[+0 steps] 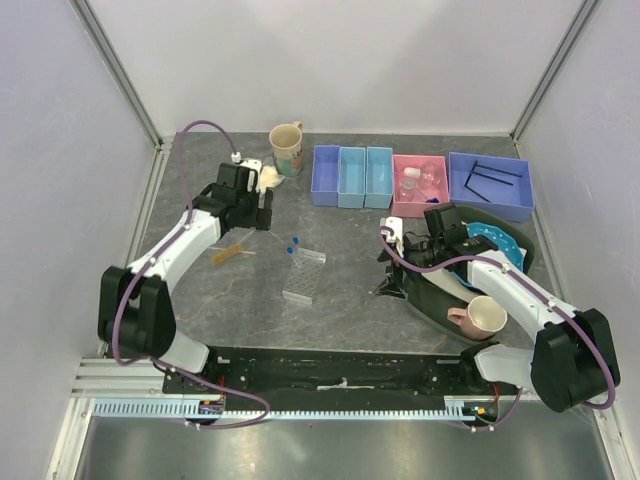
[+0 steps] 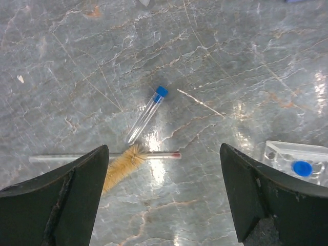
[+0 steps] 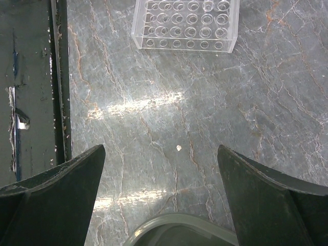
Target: Organize the chemistry lab equipment
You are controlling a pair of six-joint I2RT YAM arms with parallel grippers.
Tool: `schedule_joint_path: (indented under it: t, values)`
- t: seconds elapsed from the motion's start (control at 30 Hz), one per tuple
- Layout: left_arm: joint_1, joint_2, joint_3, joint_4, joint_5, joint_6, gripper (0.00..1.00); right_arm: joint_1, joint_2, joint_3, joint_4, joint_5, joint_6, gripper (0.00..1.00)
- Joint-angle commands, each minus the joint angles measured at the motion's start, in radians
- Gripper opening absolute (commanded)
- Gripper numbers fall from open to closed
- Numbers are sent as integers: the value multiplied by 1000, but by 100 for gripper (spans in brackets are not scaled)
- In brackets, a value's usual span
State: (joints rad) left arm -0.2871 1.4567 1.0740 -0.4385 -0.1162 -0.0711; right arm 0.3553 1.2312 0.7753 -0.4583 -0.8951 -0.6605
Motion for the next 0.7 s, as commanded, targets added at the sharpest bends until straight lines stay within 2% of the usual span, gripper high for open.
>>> schedule_joint_path:
  t: [0.0, 0.13, 0.23, 0.37, 0.67]
  values:
    - [5, 135, 133, -104, -8, 155, 90, 1, -27, 39, 6, -13, -25, 98]
    - [5, 261, 228, -198, -20, 224, 77, 2, -27, 36, 7, -11, -27, 98]
    - [3, 332, 262, -226, -56, 251, 74, 1, -24, 38, 6, -11, -27, 98]
    - [5, 393, 268, -223, -17, 248, 72, 1, -19, 38, 6, -8, -28, 98]
    - [26, 449, 268, -190, 12, 254, 64, 1, 5, 38, 7, -7, -28, 98]
